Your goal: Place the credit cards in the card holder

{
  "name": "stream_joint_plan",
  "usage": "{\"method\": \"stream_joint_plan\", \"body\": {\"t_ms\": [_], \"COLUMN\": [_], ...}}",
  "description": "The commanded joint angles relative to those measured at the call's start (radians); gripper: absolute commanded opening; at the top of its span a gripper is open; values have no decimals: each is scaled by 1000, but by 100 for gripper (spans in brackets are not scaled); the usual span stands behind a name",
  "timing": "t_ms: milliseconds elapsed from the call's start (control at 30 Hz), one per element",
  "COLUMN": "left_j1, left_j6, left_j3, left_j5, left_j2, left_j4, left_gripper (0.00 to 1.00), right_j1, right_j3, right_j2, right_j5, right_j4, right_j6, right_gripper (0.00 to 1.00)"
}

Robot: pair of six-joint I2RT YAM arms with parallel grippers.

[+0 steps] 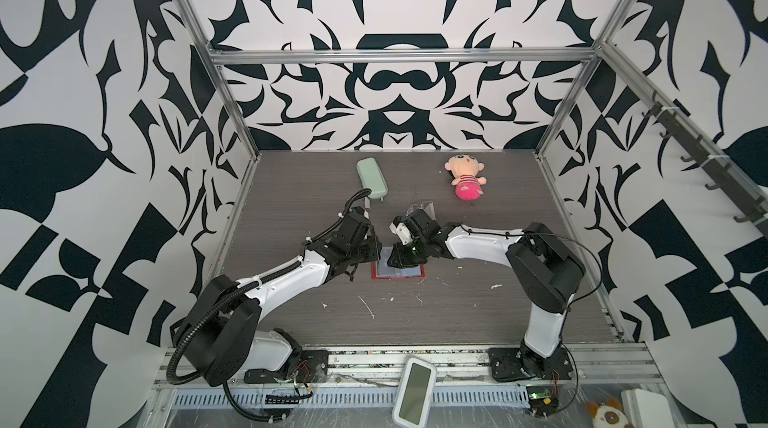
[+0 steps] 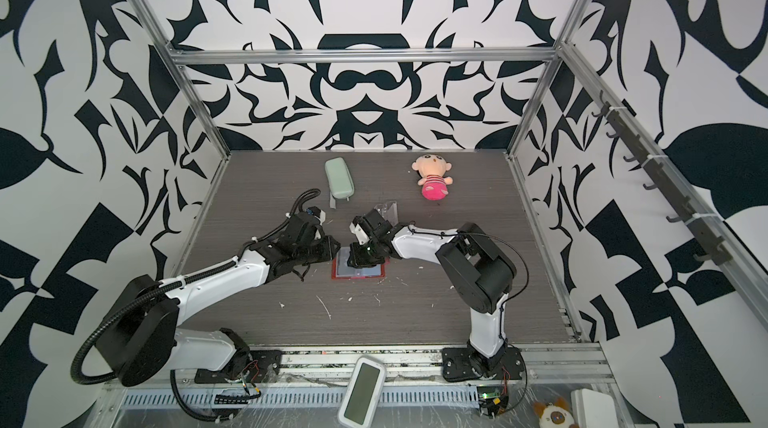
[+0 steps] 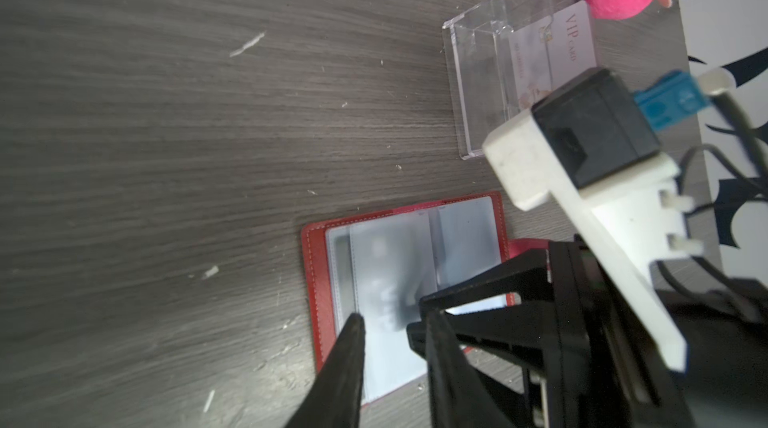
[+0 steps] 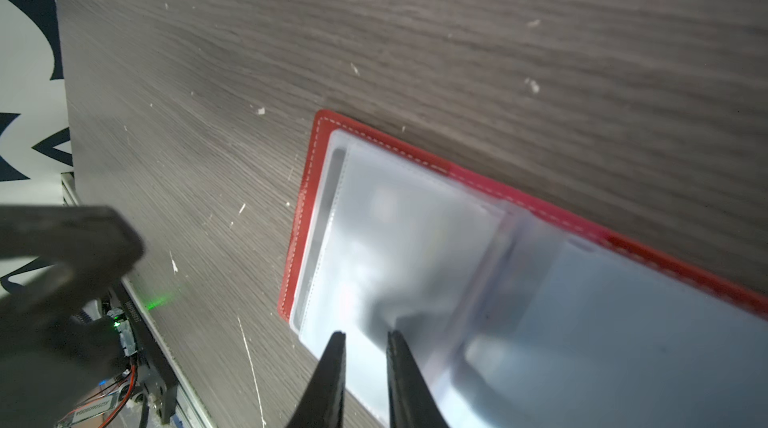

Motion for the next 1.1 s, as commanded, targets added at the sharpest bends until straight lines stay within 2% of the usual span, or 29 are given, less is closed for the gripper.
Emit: {"method": "stream_joint_plan", "body": {"t_ms": [0, 233, 500, 800, 1067], "left_j1": [-3, -3, -3, -1, 20], "left_j6": [13, -10, 15, 69, 102], "left_j3": [3, 29, 75, 225, 467], "left_j5": [66, 112, 38, -1, 69], "left_j2": [69, 172, 154, 148, 342], "left_j4": [3, 19, -93, -175, -216], "left_gripper": [25, 22, 21, 32, 42], "right_j1": [3, 3, -5, -120, -262], "right_j3": [32, 12, 5, 7, 65], "right_j2": [-10, -80, -196, -313, -314], "right_j5": [13, 91, 261, 292, 280], "right_j4": [-13, -24, -116, -217, -324], "right_j6": [-6, -14, -39, -89, -155], "right_gripper": [22, 21, 21, 21, 22]}}
